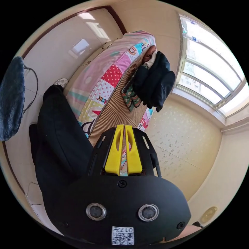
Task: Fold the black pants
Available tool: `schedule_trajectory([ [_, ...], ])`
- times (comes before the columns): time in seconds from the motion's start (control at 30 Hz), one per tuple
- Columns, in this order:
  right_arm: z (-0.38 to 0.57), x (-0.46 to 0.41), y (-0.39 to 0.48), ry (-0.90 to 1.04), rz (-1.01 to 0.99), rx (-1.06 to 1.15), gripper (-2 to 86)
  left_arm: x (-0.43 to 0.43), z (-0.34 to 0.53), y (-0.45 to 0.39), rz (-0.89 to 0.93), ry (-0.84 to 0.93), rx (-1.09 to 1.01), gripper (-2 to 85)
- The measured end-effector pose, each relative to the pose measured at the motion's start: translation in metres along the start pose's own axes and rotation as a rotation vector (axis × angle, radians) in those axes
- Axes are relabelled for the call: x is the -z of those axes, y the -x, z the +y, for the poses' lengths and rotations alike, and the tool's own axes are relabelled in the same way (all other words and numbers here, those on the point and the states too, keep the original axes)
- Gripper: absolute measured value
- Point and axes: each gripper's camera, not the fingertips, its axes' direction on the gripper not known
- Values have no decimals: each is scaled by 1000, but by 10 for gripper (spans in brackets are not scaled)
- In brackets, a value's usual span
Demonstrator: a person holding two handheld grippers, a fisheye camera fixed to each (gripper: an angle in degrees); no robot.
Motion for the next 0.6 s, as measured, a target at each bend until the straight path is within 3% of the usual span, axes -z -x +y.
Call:
schedule_trajectory([
  [0.2, -15, -100, 8, 477, -82, 58, 31, -91, -17, -10, 126, 78, -37, -10],
  [0.37, -24, -97, 3, 510, -15, -29, 29, -147, -37, -33, 176, 166, -106, -10],
  [0.47, -31, -94, -2, 536, 105, -78, 28, -151, -52, -40, 111, 194, -164, -10],
  [0.6, -7, -147, -27, 928, 429, -139, 26, -142, -64, -29, -20, 199, -183, -10],
])
